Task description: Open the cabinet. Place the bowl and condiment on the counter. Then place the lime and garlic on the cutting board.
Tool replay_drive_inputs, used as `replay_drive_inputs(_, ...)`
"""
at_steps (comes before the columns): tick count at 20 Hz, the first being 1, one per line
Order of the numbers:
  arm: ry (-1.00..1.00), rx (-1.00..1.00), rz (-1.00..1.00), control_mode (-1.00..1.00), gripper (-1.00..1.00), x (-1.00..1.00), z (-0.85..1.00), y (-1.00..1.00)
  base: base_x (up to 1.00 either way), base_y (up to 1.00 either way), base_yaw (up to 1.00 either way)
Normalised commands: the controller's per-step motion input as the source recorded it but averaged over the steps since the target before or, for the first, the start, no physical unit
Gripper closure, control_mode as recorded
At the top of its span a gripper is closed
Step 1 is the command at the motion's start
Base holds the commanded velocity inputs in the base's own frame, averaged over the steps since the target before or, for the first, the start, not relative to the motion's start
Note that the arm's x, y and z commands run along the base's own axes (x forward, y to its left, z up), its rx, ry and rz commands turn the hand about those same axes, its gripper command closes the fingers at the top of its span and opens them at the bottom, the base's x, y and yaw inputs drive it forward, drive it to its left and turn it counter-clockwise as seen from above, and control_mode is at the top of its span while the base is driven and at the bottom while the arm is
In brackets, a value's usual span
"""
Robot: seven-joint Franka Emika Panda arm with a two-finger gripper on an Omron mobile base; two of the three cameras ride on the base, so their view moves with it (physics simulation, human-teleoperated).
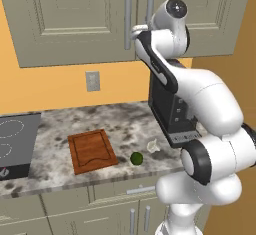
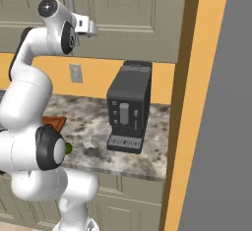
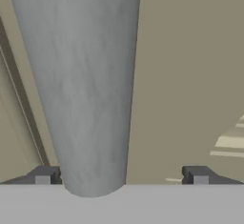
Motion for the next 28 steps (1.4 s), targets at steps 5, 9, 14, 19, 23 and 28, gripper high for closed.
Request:
replay_drive_inputs(5, -0.05, -0.01, 0.0, -1.0, 1.0, 0.64, -0.46, 0.05, 0.0, 0.0, 0.0)
replay_drive_inputs(9, -0.16, 0.0, 0.0, -1.0, 1.0, 0.45, -0.61, -0.28, 0.0, 0.0, 0.0)
replay_drive_inputs(14, -0.1, -0.08, -0.12, -1.0, 1.0, 0.04, -0.44, -0.78, 0.0, 0.0, 0.0)
replay_drive_inputs(19, 0.01, -0.03, -0.43, -1.0, 1.0, -0.21, -0.17, -1.0, 0.0, 0.0, 0.0)
replay_drive_inputs(23, 0.03, -0.01, -0.43, -1.0, 1.0, -0.24, -0.26, -1.0, 0.0, 0.0, 0.0)
replay_drive_inputs(28, 0.0, 0.0, -0.31, -1.0, 1.0, -0.52, -0.26, -1.0, 0.0, 0.0, 0.0)
